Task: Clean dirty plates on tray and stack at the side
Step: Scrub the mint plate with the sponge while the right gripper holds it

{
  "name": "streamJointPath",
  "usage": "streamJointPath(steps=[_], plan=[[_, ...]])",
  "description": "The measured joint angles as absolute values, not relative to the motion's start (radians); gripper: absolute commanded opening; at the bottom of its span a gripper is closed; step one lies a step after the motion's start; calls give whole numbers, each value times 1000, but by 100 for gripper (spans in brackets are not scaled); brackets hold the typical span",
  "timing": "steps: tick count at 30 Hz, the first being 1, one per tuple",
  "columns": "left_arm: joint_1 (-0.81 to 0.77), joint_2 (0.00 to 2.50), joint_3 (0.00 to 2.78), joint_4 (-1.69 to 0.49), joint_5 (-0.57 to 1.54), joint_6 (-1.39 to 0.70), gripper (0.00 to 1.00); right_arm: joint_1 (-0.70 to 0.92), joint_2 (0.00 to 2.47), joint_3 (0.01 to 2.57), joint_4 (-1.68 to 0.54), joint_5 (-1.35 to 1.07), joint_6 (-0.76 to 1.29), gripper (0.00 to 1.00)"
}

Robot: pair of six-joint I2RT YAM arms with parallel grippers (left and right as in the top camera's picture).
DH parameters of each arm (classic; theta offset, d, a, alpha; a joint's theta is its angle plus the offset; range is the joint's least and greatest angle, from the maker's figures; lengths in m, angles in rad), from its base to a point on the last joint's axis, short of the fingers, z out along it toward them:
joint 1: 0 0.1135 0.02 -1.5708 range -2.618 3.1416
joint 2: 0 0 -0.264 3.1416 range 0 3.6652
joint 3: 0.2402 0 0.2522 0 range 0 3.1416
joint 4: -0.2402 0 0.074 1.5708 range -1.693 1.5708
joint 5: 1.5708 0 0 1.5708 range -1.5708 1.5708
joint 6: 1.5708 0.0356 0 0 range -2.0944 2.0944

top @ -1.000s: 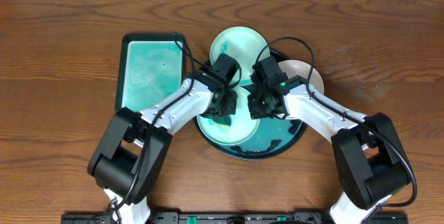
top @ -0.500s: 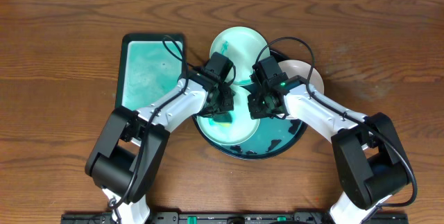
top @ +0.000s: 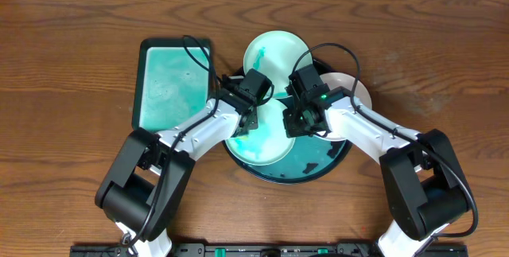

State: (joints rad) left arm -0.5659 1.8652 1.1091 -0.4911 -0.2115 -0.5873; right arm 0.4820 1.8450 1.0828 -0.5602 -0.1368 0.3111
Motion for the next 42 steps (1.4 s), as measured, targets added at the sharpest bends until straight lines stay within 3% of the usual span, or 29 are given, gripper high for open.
streamJointPath(steps=[7,16,25,30,42], plan=[[-557,1818,1101,-497,-214,-579,8,483,1846,1083,-561,-149,311,1],[-529,1739,1084,-407,144,-579,7,483,1846,1084,-566,-142,311,1],[-538,1837,1050,-378,230,-561,7,483,1846,1084,-567,-141,311,1],[-543,1839,1062,-424,173,-509,7,483,1846,1084,-567,-141,311,1],[-568,1837,1085,-564,-183,-474,7,483,1846,1084,-570,-147,311,1]])
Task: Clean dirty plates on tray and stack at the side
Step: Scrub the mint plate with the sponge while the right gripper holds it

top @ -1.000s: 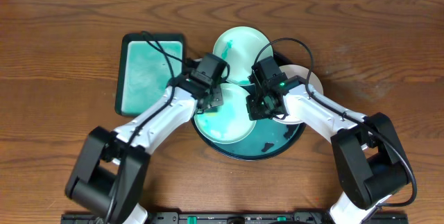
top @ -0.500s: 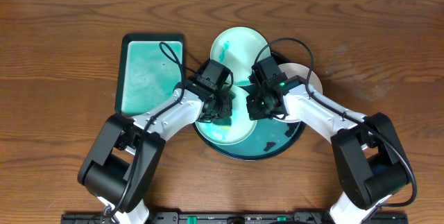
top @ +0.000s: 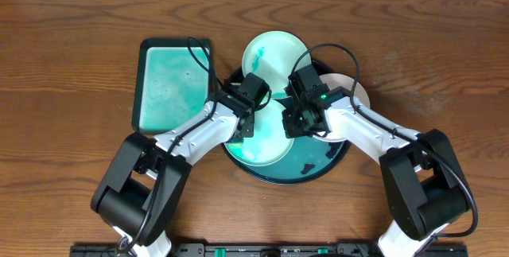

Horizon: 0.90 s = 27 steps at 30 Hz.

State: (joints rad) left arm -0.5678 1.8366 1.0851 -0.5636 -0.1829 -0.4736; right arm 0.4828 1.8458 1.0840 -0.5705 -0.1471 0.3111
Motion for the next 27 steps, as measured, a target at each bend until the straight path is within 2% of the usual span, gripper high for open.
streamJointPath(steps=[7,13,18,27], plan=[[-561,1844,1093,-502,-177,-466,7,483,1846,1084,-578,-162,319,1],[-531,1859,1091,-283,158,-463,7,483,1846,1085,-582,-160,327,1],[-533,1864,1091,-281,339,-435,7,483,1846,1086,-586,-152,327,1],[-534,1864,1096,-395,160,-371,7,483,1846,1087,-587,-144,326,1]])
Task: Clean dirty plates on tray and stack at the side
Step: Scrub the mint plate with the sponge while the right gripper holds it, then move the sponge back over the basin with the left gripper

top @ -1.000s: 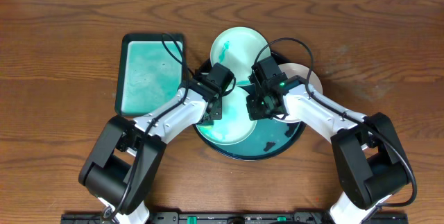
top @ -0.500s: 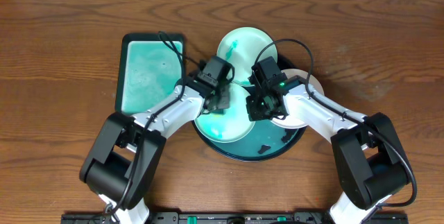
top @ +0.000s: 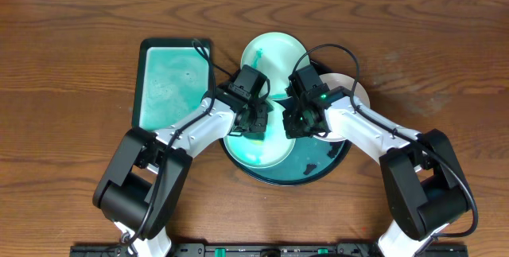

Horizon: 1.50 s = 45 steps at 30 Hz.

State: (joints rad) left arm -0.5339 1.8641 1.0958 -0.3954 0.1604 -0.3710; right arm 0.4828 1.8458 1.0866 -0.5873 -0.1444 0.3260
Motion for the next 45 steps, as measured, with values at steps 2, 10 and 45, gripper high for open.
streamJointPath(steps=[2,10,45], plan=[[-533,1863,1100,-413,109,-365,7,483,1846,1087,-587,-144,326,1],[-505,1856,1103,-453,-59,-361,7,483,1846,1087,-588,-147,326,1],[-441,1798,931,-99,183,-332,7,483,1846,1090,-608,-140,331,1]])
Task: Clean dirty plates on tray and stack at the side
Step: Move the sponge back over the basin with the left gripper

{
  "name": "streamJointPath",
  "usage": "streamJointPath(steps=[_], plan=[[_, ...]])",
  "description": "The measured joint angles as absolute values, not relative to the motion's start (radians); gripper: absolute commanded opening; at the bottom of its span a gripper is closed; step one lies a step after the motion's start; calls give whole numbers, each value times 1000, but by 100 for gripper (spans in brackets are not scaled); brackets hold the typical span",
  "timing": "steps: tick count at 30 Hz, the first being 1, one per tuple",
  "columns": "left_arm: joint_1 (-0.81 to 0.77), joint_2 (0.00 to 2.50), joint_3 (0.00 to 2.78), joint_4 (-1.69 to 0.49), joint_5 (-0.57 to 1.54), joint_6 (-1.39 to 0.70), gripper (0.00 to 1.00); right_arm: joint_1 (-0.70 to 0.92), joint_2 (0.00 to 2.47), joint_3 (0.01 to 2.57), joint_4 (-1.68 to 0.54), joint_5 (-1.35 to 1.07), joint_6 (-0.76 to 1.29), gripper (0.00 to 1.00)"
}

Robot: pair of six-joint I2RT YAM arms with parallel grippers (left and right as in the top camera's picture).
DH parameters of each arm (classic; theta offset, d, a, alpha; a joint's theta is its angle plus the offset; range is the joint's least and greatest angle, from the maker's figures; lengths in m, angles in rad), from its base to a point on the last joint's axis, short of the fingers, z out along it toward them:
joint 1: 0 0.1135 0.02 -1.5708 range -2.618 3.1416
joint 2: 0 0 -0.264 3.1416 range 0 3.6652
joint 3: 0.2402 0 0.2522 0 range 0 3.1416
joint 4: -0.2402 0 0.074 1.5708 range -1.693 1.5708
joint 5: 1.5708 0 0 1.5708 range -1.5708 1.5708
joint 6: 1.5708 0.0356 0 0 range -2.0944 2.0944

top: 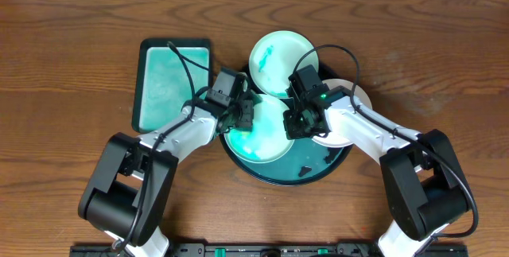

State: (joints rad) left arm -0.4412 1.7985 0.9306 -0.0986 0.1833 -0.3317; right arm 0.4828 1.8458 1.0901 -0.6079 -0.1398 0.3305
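A pale green plate (266, 139) lies in the left half of the round dark tray (322, 165). My left gripper (239, 122) is over the plate's left rim, shut on a bright green sponge (237, 140) pressed on the plate. At the plate's right rim, my right gripper (296, 123) is shut on the edge. A second green plate (280, 60) with a teal smear lies just behind the tray. A white plate (350, 110) sits under my right arm at the tray's right edge.
A rectangular black tray (171, 82) coated in teal stands at the left, close to my left arm. A small dark scrap (303, 170) lies on the round tray's floor. Bare wooden table surrounds everything.
My left gripper has moved left and slightly toward the front, from the middle of the plate to its left rim. The green plate behind the tray sits slightly further right. The right gripper has stayed put.
My left gripper with the sponge was on the plate's upper left, then a little lower, then near the plate's middle, and now at its left rim. My right gripper has stayed at the plate's right edge throughout.
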Motion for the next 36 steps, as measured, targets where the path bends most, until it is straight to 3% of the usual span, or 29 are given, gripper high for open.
streamJointPath(steps=[9,17,26,36], plan=[[-436,1795,902,87,271,-303,7,483,1846,1091,-607,-137,331,1],[-415,1584,902,27,308,-260,7,483,1846,1100,-619,-120,304,1],[-263,1420,900,-208,-69,-253,7,488,1862,1222,-748,-12,234,1],[-74,1420,897,-288,-191,-285,7,558,1862,1504,-957,251,144,1]])
